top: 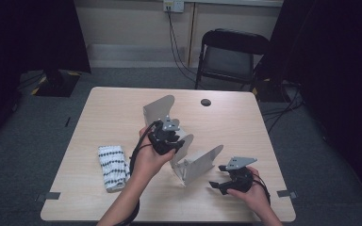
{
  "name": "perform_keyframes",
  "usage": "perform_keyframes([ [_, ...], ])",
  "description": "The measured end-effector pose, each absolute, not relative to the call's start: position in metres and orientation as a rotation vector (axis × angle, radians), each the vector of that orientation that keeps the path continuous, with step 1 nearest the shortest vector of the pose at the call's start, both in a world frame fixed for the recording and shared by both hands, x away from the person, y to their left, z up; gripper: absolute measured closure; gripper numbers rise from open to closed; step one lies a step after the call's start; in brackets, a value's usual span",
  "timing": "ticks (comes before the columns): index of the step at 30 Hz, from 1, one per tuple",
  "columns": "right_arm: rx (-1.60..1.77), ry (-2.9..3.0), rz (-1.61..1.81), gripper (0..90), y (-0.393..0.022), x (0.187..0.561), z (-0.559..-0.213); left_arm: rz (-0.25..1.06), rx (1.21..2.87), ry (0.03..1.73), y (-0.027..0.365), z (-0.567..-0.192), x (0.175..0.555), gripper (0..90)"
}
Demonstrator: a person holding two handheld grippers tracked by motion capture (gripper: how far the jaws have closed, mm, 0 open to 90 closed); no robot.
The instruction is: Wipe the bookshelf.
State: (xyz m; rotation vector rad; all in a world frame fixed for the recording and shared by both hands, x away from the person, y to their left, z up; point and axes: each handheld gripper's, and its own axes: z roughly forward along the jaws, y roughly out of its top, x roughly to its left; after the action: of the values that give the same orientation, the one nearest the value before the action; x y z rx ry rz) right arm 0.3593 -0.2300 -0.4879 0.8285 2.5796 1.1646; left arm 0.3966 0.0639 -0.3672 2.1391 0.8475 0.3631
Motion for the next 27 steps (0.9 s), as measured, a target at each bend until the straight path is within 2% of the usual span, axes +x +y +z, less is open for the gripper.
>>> perform_keyframes([
  [2, 0.825, 2.584, 1.162, 22.7, -0.229, 0.36, -0.487, 0.37, 2.138, 0.843, 0.068, -0.367, 0.394, 65.1],
  [10, 0.8, 2.593, 1.15, 22.7, -0.226, 0.362, -0.483, 0.41, 2.108, 0.842, 0.081, -0.357, 0.382, 47.6],
  [15, 0.785, 2.595, 1.152, 22.7, -0.228, 0.363, -0.479, 0.429, 2.067, 0.822, 0.094, -0.352, 0.372, 41.2],
  [27, 0.778, 2.582, 1.144, 22.7, -0.242, 0.366, -0.464, 0.425, 2.06, 0.844, 0.119, -0.365, 0.359, 33.7],
])
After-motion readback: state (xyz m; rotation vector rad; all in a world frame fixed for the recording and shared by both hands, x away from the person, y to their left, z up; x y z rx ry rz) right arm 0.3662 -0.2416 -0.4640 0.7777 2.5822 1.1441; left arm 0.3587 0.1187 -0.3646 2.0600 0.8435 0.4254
